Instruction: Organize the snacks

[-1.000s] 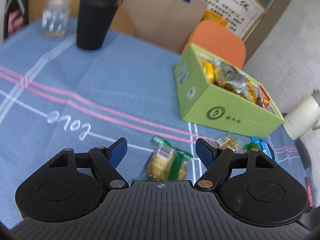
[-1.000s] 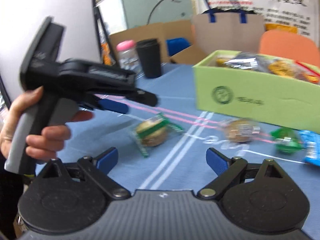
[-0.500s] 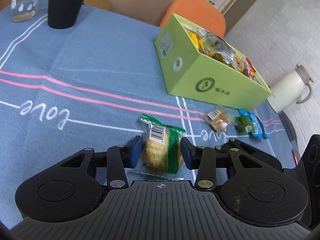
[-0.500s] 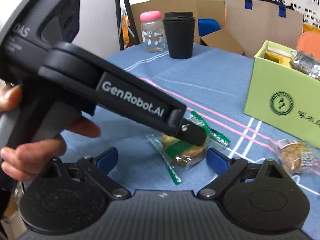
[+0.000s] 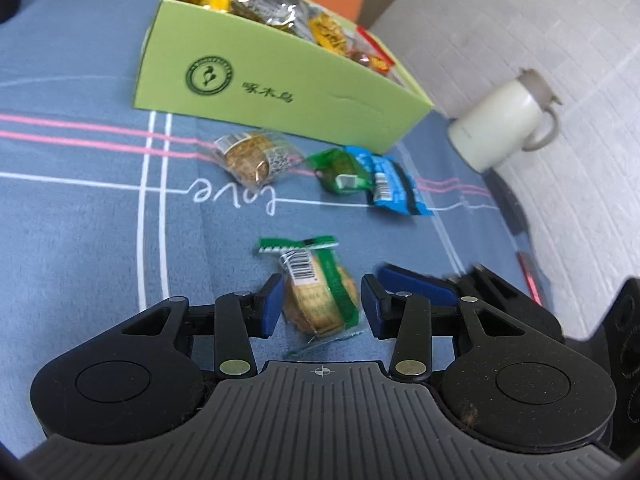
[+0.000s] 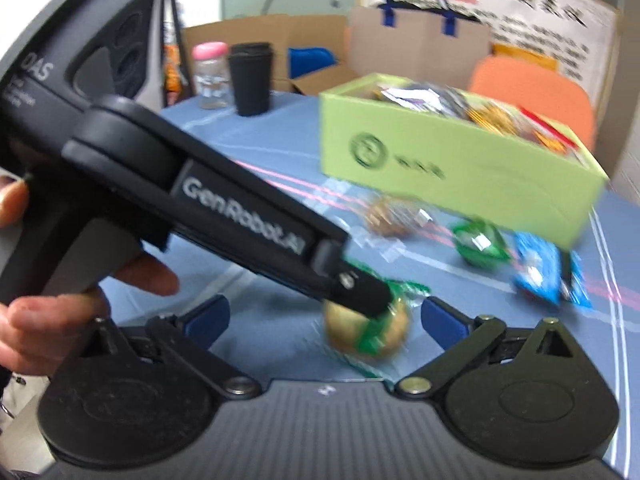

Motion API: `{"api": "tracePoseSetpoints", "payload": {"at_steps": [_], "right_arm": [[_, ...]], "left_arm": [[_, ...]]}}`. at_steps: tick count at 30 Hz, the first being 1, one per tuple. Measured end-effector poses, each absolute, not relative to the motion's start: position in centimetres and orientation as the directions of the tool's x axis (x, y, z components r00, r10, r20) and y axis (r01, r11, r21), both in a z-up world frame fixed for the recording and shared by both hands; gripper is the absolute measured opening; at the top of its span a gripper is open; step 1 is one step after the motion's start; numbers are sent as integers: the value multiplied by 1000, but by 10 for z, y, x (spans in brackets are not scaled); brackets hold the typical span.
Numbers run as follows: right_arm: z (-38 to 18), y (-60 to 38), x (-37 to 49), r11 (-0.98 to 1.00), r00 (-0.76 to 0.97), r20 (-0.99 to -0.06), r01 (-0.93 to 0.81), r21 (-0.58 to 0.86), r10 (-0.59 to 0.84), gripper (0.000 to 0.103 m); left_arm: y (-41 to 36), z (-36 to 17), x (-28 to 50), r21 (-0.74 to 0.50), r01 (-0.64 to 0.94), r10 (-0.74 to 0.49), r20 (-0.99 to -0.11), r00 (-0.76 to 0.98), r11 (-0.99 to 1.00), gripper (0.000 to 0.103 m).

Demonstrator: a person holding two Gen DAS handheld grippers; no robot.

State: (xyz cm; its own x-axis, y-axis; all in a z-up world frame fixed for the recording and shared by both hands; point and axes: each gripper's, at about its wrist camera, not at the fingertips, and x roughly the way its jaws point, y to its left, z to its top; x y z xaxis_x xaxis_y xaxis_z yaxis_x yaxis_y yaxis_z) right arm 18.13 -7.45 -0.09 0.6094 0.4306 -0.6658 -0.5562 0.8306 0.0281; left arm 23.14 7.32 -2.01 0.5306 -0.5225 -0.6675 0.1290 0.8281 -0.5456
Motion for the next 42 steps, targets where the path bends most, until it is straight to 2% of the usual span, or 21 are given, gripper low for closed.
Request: {"api": "tracePoseSetpoints", "payload": {"at_steps": [1,3,6,8,13,18,23,27,31,36,39,40,41,42], "right_arm": [[-2,-81,179,844,620,-660,-534,40,424,102],[-5,-94,177,868,633,-645,-487,98,428,102],[-13,-105,178,896,640,-642,-404,187,422,103],[-17,-104,176,920,657,-652,-345,188,380,103],[-20,-104,166,923,665,-651,-351,158,365,102],[-27,-111,156,912,692,-607,-378,157,391,102],[-22,-101,153,912,669,-653,-400,87,355,102],[-11,-103,149,889,664,-608,-423,174,435,102],[-5,-92,151,882,675,-600,-458,116,429,102],[-6,-84,162,874,662,-611,-474,109,435,101],[-11,-80,173,873,650,-626,-476,106,431,93],[-13,-79,176,867,639,-628,-485,119,443,84],[-16,-79,178,858,625,-629,-493,141,462,79],[-18,-78,178,857,627,-625,-495,140,464,79]], "left_arm": [[73,-18,228,-537,119,-506,-665,549,835,35],[77,-14,221,-526,89,-472,-660,584,846,65],[82,-10,214,-506,42,-421,-666,616,862,71],[81,-11,214,-501,24,-410,-679,609,865,73],[69,-15,216,-482,17,-396,-699,595,876,73],[57,-20,217,-451,9,-369,-720,587,893,73],[55,-18,216,-446,24,-373,-716,590,895,73],[59,-15,216,-457,36,-386,-705,595,889,73],[66,-14,217,-487,56,-421,-686,593,872,73],[71,-15,219,-520,94,-472,-664,580,849,72],[66,-19,223,-514,99,-474,-677,563,852,68],[65,-20,224,-508,102,-471,-680,562,856,66],[63,-22,226,-490,101,-455,-689,564,866,61],[61,-24,228,-474,97,-440,-699,564,875,56]]}}
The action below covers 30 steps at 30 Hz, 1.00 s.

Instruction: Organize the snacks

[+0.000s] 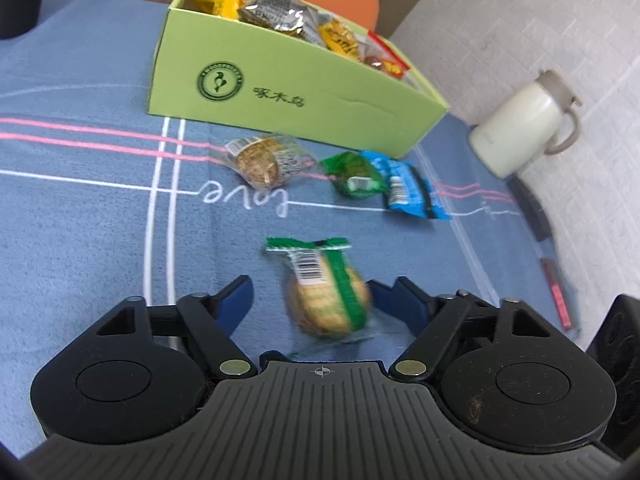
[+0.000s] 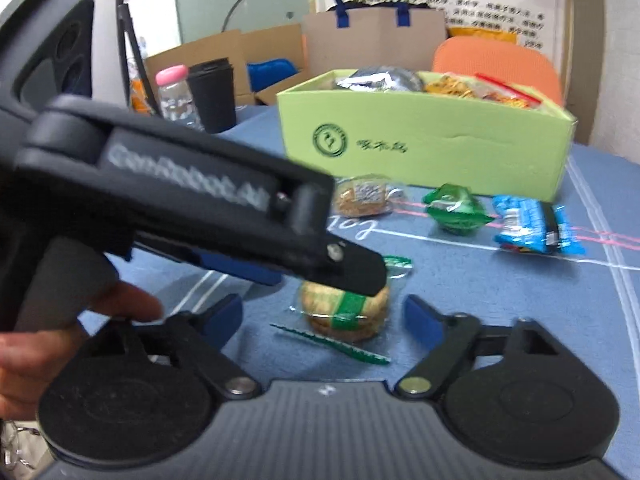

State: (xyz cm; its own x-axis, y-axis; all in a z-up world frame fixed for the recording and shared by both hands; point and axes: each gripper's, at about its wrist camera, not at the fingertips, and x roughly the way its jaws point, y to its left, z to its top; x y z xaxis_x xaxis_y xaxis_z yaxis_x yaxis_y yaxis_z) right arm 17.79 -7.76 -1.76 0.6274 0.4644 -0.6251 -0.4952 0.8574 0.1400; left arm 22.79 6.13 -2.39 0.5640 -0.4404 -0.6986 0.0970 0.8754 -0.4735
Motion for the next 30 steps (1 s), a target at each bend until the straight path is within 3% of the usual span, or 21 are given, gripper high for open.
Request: {"api": "tracePoseSetpoints", "payload": {"at_steps": [1,2,3,6,13,17,20,22,26,29,30], "right_arm": [[-18,-76,177,857,632,-625,-499,126,459,75],[-18,-73,175,860,637,-626,-499,109,449,69],[-17,-72,176,867,647,-627,-490,93,433,67],[-17,-74,179,870,645,-629,-481,106,433,66],[28,-81,204,891,745,-536,-453,31,398,66],[65,-77,250,887,801,-442,-461,-26,404,67],[78,-71,295,883,807,-424,-468,-34,411,68],[79,-69,322,878,798,-427,-479,-18,426,74],[84,-86,341,894,814,-415,-449,-3,407,79],[89,-109,316,909,851,-360,-416,-19,382,94],[88,-116,308,915,860,-354,-402,-26,368,94]], "left_arm": [[59,-25,228,-459,110,-434,-696,572,882,52],[57,-25,229,-441,130,-431,-699,571,888,35],[53,-26,229,-423,148,-427,-705,566,894,25],[47,-24,227,-377,157,-394,-711,582,913,17],[52,19,255,-445,185,-452,-625,637,876,13],[51,65,296,-402,226,-431,-549,716,888,13],[51,87,339,-392,216,-412,-531,741,894,13],[49,92,369,-386,217,-410,-537,737,897,16],[58,93,397,-411,184,-402,-541,739,893,46],[66,98,370,-387,202,-386,-487,784,899,58],[66,98,360,-385,217,-393,-474,788,897,61]]}}
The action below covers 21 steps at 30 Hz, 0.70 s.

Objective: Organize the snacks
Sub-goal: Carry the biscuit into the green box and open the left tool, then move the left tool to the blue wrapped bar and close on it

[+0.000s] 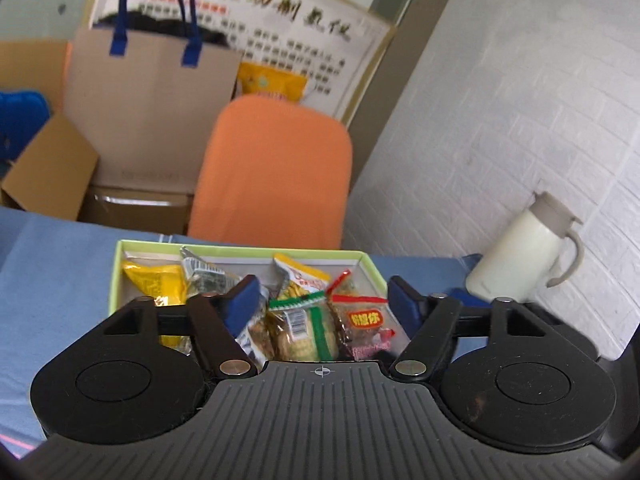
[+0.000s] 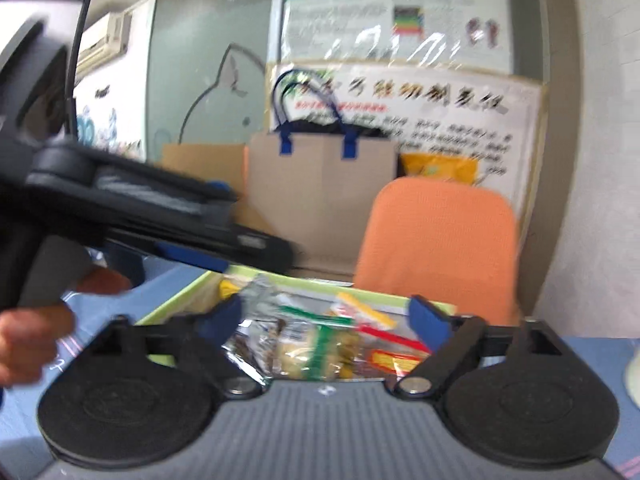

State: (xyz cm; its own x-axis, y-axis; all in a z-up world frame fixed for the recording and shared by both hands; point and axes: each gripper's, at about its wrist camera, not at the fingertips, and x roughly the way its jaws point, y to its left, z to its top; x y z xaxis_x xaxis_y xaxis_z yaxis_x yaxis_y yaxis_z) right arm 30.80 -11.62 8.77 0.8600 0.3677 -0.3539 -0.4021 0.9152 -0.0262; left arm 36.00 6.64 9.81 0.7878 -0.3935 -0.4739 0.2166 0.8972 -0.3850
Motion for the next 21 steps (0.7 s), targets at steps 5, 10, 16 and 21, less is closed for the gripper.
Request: {"api": "tracePoseSetpoints", "payload": {"at_steps": [5,10,16,21], "right_arm": [[59,-143,283,944,853,-434,-330,-15,291,94],[14,-149,272,952,793,-542,-301,50,279,94],[-10,-144,275,943,747,-592,-327,68,302,94],[-24,-145,291,934,712,-618,-337,114,333,93]], "left_arm": [[47,83,320,-385,308,-473,-472,744,870,62],[4,50,319,-414,357,-543,-558,628,837,60],[-39,15,359,-446,326,-552,-685,476,834,43],[-57,-4,373,-407,294,-501,-747,437,865,38]]}}
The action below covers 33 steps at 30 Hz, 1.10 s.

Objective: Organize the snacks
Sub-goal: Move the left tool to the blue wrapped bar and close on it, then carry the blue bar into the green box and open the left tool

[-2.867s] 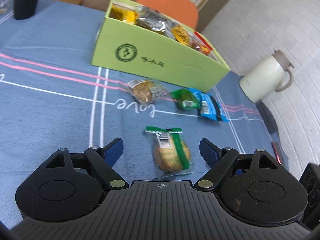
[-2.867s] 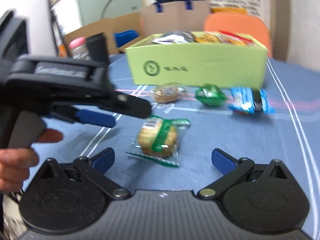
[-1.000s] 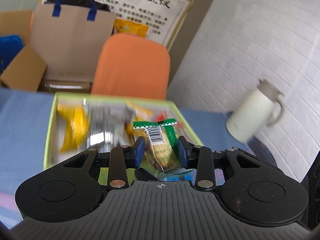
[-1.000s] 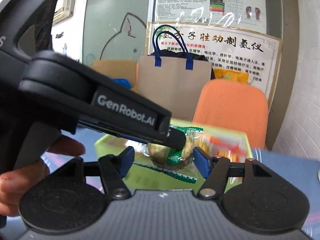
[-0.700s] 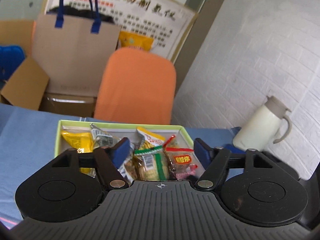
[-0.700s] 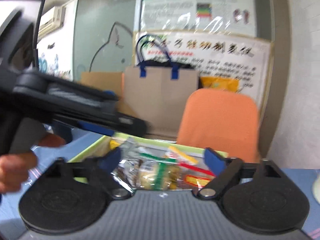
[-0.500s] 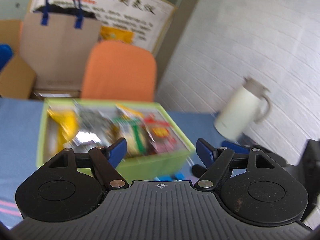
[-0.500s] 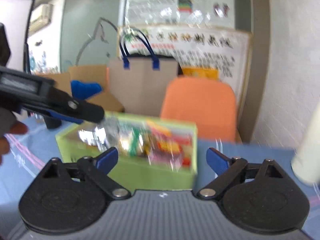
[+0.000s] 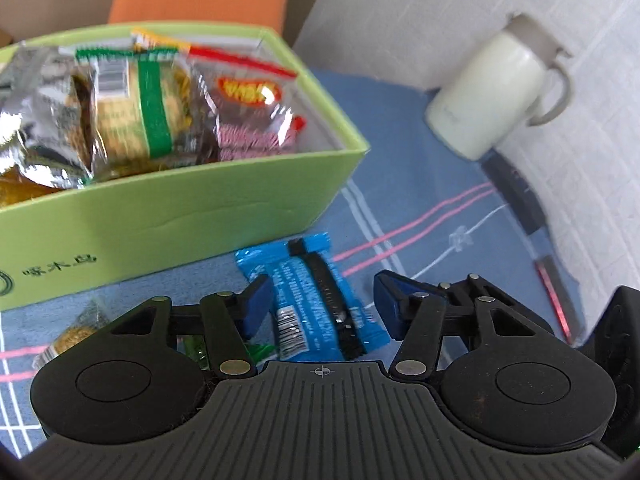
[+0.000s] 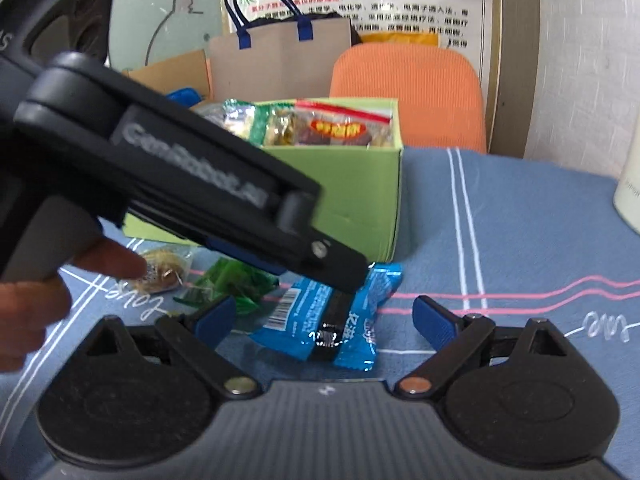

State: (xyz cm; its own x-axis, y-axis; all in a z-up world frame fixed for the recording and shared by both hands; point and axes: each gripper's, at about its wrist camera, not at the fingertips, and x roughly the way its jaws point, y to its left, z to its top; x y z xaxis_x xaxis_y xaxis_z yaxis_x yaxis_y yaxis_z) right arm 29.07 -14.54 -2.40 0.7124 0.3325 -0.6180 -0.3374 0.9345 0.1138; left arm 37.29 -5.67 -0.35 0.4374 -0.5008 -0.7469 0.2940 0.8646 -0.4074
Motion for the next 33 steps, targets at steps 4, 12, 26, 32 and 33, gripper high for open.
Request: {"api": "tracePoseSetpoints", "payload": {"at_steps": [4,12,26,32,33], "right_arm": [[-32,-139,299,921,672,-646,-364,136,361,93],[-28,-133,254,915,654,-659,-377,143,373,94],[-32,-103,130,918,679,-635,-374,131,367,95],[-32,-106,117,945,726,-623,-320,70,293,102],[-32,-108,118,947,726,-623,-313,77,291,102]], "left_arm": [[-67,-17,379,-372,266,-454,-783,424,889,38],[-72,-18,335,-390,319,-494,-777,390,864,27],[-38,-17,196,-413,278,-497,-752,433,867,30],[-35,-17,187,-426,282,-510,-745,430,860,33],[-34,-16,187,-427,283,-512,-743,431,859,33]]}}
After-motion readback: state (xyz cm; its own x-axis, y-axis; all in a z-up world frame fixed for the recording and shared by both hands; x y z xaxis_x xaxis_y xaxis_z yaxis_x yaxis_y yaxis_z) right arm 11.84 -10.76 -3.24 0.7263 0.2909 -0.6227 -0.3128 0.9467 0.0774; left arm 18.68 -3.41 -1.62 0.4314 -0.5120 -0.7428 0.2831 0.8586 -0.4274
